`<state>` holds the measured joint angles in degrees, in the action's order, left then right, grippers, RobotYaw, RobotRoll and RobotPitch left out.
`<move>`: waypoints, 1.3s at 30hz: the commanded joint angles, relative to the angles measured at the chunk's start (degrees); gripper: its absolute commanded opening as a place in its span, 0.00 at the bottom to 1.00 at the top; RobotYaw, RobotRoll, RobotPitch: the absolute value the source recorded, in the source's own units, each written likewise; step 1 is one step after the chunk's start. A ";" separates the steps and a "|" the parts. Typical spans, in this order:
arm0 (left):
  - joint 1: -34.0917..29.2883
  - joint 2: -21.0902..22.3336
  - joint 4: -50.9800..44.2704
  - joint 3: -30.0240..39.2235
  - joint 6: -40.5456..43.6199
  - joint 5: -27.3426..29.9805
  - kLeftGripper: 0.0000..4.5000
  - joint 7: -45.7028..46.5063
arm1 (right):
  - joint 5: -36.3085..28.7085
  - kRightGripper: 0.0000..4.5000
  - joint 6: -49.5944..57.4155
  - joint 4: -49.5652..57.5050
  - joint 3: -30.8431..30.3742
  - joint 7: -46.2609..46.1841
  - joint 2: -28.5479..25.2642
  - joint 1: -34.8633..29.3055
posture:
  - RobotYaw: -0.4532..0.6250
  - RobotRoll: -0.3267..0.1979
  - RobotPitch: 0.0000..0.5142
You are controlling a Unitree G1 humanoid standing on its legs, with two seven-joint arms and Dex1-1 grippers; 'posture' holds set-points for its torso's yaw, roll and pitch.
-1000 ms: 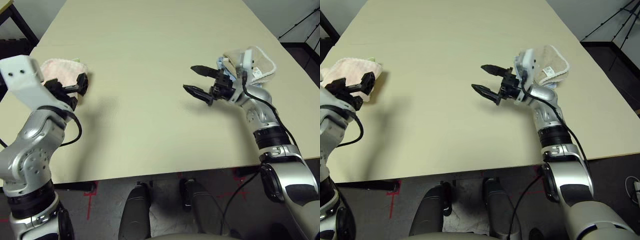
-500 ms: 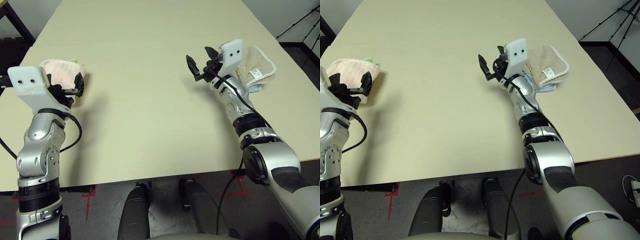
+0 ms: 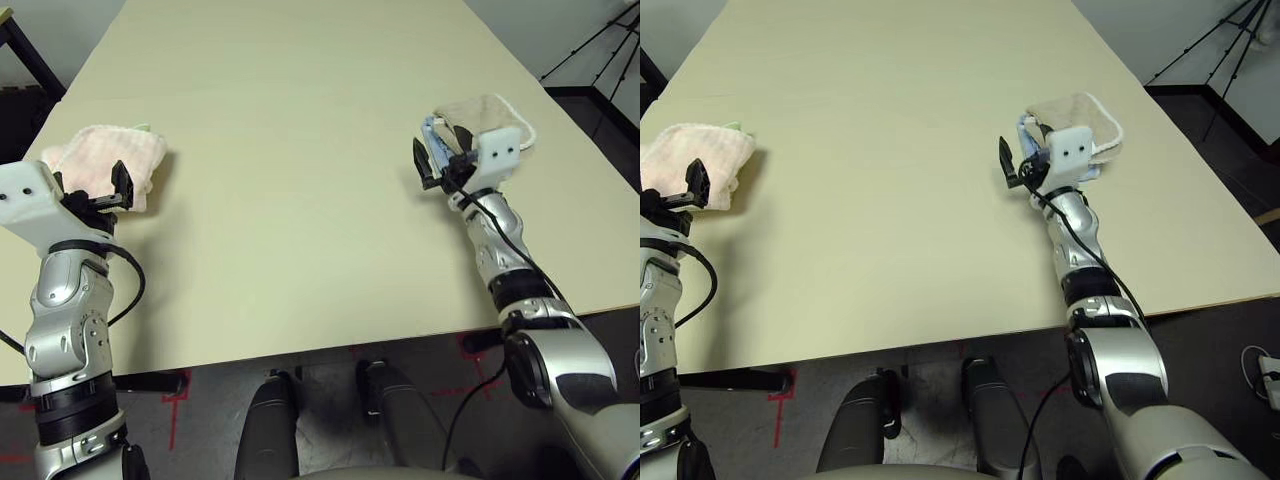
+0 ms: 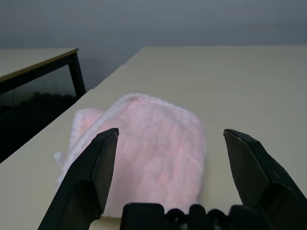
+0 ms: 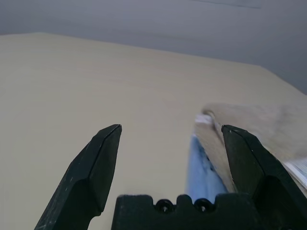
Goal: Fold the towel and set it aside.
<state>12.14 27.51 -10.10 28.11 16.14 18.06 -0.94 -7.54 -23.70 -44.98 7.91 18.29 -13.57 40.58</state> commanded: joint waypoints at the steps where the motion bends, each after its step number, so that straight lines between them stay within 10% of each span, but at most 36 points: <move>1: -1.24 -0.28 1.50 -0.19 -1.33 -1.24 0.98 -1.13 | -0.70 1.00 1.13 2.71 1.41 -1.19 -0.73 -2.21 | 0.36 0.62 0.27; 39: -7.92 -0.01 1.66 -2.10 -1.53 -3.35 0.98 -7.88 | -1.41 1.00 3.17 7.10 2.10 -0.42 -1.17 -6.09 | 0.35 0.62 0.33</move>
<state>5.25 27.38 -8.42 25.90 14.57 15.44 -8.49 -8.33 -21.05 -39.06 9.61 17.60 -14.41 35.38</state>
